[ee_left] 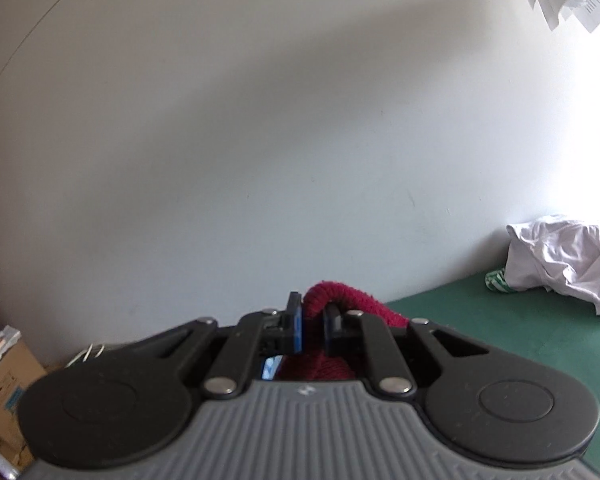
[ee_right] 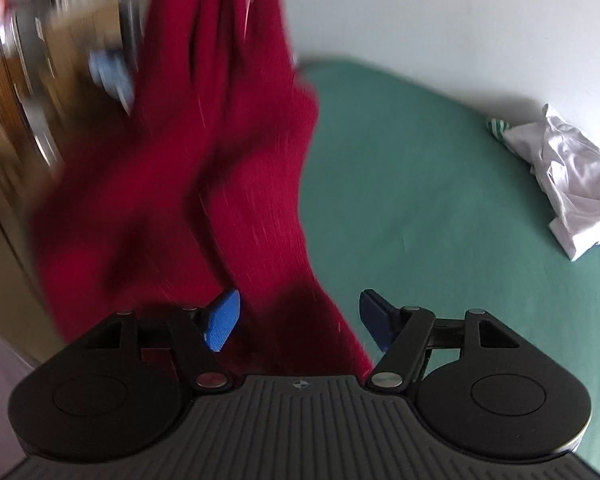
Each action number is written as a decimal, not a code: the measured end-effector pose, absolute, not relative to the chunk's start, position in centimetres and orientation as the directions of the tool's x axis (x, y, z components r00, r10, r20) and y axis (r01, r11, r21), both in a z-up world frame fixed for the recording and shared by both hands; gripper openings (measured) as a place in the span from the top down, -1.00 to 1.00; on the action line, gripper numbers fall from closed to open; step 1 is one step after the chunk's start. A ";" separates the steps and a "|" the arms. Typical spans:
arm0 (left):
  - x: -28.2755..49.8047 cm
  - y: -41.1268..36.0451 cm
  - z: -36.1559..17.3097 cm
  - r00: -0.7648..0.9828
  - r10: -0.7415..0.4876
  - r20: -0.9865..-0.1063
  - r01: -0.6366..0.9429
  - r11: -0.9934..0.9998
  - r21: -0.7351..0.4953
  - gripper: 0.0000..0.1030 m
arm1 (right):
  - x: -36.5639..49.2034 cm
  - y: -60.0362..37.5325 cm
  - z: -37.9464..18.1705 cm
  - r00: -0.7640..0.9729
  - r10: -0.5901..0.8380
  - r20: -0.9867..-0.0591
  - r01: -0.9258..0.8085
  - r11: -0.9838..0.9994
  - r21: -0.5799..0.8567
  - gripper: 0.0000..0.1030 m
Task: Fold clothes
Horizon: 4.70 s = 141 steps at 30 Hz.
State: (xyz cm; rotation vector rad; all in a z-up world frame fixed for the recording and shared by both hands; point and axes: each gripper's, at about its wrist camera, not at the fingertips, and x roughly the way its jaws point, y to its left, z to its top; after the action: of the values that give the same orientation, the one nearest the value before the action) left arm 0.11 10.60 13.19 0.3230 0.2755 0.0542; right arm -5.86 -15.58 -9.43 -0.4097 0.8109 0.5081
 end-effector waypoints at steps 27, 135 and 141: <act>23.7 10.0 -4.3 0.727 0.024 -0.686 0.326 0.868 0.375 0.35 | 18.1 -29.0 -4.7 0.700 -0.200 -0.686 0.230 0.972 -0.048 -0.02; -17.5 6.9 -4.6 0.584 -0.102 -0.806 0.075 0.995 -0.071 1.00 | -14.8 -28.7 -5.5 0.554 0.308 -0.774 -0.186 0.951 0.246 0.84; -18.3 5.8 -9.8 0.473 0.034 -0.880 0.006 0.999 0.041 1.00 | -15.9 -28.8 -9.9 0.417 0.284 -0.863 -0.207 0.955 0.214 0.84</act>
State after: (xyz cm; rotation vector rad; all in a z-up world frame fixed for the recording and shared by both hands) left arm -18.32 5.79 -9.75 0.0404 1.0775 0.0170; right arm -15.92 -28.83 -9.90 0.0781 1.0986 0.3083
